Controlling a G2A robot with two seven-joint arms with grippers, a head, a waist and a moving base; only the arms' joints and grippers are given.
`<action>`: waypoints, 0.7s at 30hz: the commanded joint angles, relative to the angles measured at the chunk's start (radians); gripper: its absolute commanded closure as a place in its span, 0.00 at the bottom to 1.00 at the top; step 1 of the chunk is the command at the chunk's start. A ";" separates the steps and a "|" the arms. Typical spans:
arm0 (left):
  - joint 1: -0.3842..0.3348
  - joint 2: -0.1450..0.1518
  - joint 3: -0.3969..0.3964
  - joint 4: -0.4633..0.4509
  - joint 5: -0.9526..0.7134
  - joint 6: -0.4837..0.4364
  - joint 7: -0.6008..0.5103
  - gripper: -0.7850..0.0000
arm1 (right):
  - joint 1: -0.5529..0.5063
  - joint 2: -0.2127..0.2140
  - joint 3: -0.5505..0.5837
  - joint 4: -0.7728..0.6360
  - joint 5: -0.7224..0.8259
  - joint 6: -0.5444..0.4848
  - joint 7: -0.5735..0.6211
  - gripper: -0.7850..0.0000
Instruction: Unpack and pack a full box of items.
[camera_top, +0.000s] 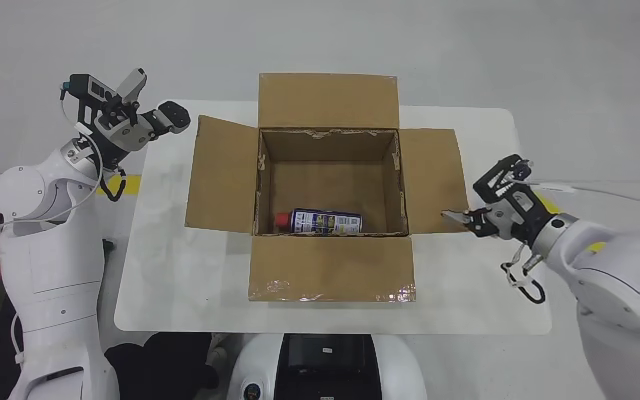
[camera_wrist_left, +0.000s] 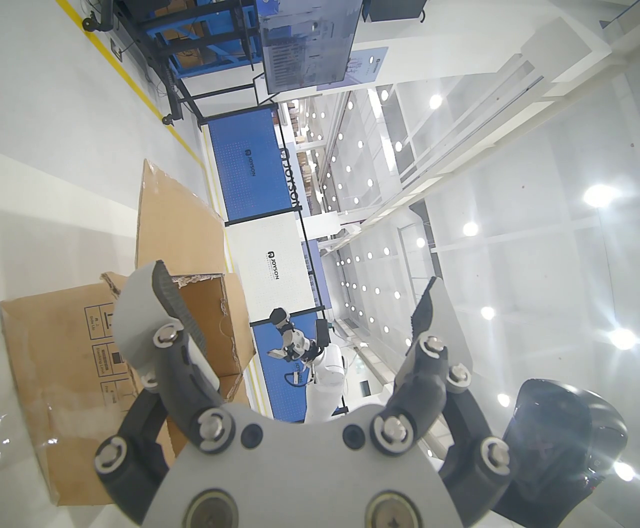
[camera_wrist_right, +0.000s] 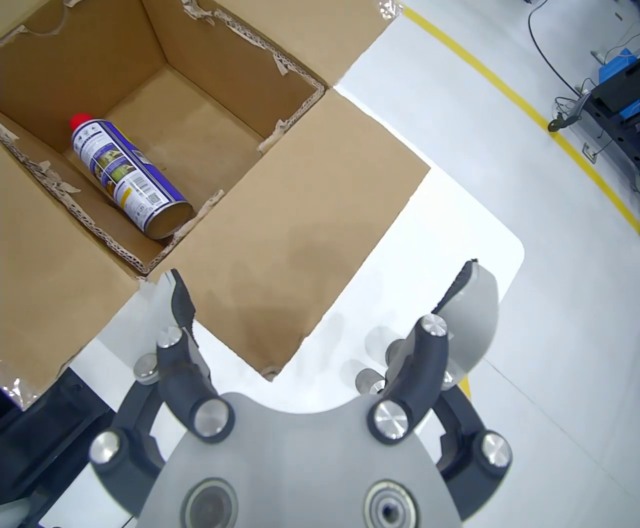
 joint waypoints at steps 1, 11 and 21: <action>0.000 0.000 0.000 0.000 0.000 0.000 0.000 0.00 | -0.016 0.002 0.016 -0.006 -0.002 -0.005 -0.010 0.00; 0.000 0.000 0.000 0.000 0.000 0.000 0.000 0.00 | -0.011 0.006 -0.021 -0.053 0.014 -0.029 -0.032 0.00; 0.000 0.000 0.000 0.000 0.000 0.000 0.000 0.00 | -0.011 0.006 -0.021 -0.053 0.014 -0.029 -0.032 0.00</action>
